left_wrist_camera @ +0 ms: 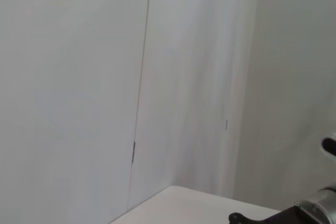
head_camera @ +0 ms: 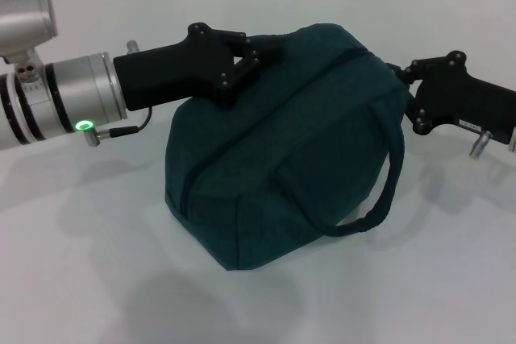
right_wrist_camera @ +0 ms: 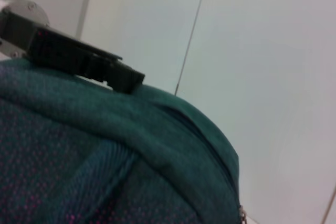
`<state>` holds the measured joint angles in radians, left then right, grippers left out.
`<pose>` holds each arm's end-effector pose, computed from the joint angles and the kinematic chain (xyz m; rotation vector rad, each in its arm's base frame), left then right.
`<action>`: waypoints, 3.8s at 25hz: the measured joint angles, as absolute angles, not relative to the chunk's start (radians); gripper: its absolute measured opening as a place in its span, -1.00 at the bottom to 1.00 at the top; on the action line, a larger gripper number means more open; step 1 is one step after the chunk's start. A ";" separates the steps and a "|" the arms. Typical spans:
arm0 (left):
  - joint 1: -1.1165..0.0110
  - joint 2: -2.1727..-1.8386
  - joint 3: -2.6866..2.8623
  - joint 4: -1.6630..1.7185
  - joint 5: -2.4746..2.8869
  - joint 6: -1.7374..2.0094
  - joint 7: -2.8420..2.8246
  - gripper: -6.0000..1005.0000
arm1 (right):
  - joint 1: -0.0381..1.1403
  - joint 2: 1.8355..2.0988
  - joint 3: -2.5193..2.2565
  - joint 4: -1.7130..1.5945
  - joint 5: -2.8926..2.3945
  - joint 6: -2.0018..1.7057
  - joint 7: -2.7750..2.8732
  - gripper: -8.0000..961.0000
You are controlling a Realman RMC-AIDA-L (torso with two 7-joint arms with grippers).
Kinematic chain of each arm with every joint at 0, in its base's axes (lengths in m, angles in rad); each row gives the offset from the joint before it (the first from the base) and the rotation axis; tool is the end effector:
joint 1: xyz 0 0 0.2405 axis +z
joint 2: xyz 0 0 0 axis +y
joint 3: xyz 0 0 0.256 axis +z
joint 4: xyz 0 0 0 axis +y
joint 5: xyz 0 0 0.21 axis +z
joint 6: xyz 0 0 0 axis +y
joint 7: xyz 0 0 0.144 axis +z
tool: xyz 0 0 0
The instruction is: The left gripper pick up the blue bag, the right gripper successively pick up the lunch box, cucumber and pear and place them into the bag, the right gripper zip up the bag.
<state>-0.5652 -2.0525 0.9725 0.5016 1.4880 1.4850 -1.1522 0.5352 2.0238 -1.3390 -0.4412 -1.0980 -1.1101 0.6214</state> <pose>-0.2178 0.3483 -0.0119 -2.6010 -0.3683 -1.0377 0.2450 0.3684 -0.0344 -2.4094 -0.0182 0.6217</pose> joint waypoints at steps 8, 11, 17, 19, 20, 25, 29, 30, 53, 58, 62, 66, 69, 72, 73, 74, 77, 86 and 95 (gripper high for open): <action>-0.570 -2.052 0.971 0.499 1.484 1.485 -1.155 -0.94 | 0.535 2.021 -1.339 -0.410 -1.099 -1.073 0.620 -0.91; -0.573 -2.052 0.971 0.498 1.484 1.485 -1.156 -0.94 | 0.531 2.023 -1.337 -0.402 -1.074 -1.063 0.606 -0.91; -0.564 -2.078 0.972 0.497 1.482 1.484 -1.115 -0.93 | 0.519 2.023 -1.337 -0.411 -1.013 -1.087 0.606 -0.83; -0.558 -2.084 0.972 0.495 1.477 1.484 -1.100 -0.93 | 0.519 2.021 -1.337 -0.414 -1.002 -1.104 0.608 -0.78; -0.555 -2.085 0.971 0.490 1.469 1.483 -1.097 -0.93 | 0.520 2.021 -1.337 -0.416 -0.996 -1.107 0.607 -0.75; -0.525 -2.087 0.971 0.461 1.367 1.485 -1.043 -0.63 | 0.525 2.024 -1.335 -0.420 -0.986 -1.096 0.600 -0.62; -0.475 -2.088 0.976 0.460 1.249 1.538 -1.002 -0.43 | 0.511 2.020 -1.304 -0.427 -0.872 -1.180 0.602 -0.35; -0.468 -2.087 0.976 0.462 1.228 1.568 -0.999 -0.38 | 0.509 2.018 -1.299 -0.427 -0.846 -1.213 0.604 -0.28; -0.362 -2.090 0.980 0.324 1.204 1.794 -0.739 0.78 | 0.531 2.004 -1.313 -0.535 -1.156 -1.599 0.689 0.69; -0.366 -2.091 0.980 0.321 1.201 1.793 -0.738 0.78 | 0.505 2.008 -1.275 -0.542 -1.153 -1.600 0.673 0.69; -0.369 -2.091 0.980 0.321 1.200 1.794 -0.740 0.78 | 0.484 1.996 -1.265 -0.535 -1.154 -1.578 0.673 0.69; -0.373 -2.091 0.980 0.321 1.200 1.793 -0.739 0.78 | 0.454 1.996 -1.217 -0.534 -1.153 -1.535 0.674 0.68; -0.390 -2.090 0.980 0.320 1.199 1.786 -0.748 0.78 | 0.439 2.004 -1.158 -0.525 -1.153 -1.525 0.674 0.68; -0.409 -2.090 0.980 0.318 1.200 1.768 -0.757 0.78 | 0.438 2.007 -1.148 -0.519 -1.155 -1.523 0.669 0.68; -0.416 -2.090 0.980 0.317 1.203 1.759 -0.767 0.78 | 0.438 2.007 -1.148 -0.519 -1.156 -1.522 0.668 0.68; -0.421 -2.090 0.980 0.316 1.208 1.752 -0.777 0.78 | 0.437 2.008 -1.147 -0.518 -1.157 -1.522 0.667 0.67; -0.438 -2.089 0.981 0.306 1.222 1.738 -0.798 0.78 | 0.437 2.010 -1.146 -0.518 -1.156 -1.523 0.659 0.67; -0.439 -2.090 0.982 0.295 1.225 1.721 -0.785 0.78 | 0.442 2.013 -1.144 -0.447 -1.052 -1.570 0.578 0.66; -0.445 -2.095 0.980 0.230 1.191 1.728 -0.687 0.78 | 0.445 2.019 -1.146 -0.392 -0.973 -1.595 0.505 0.65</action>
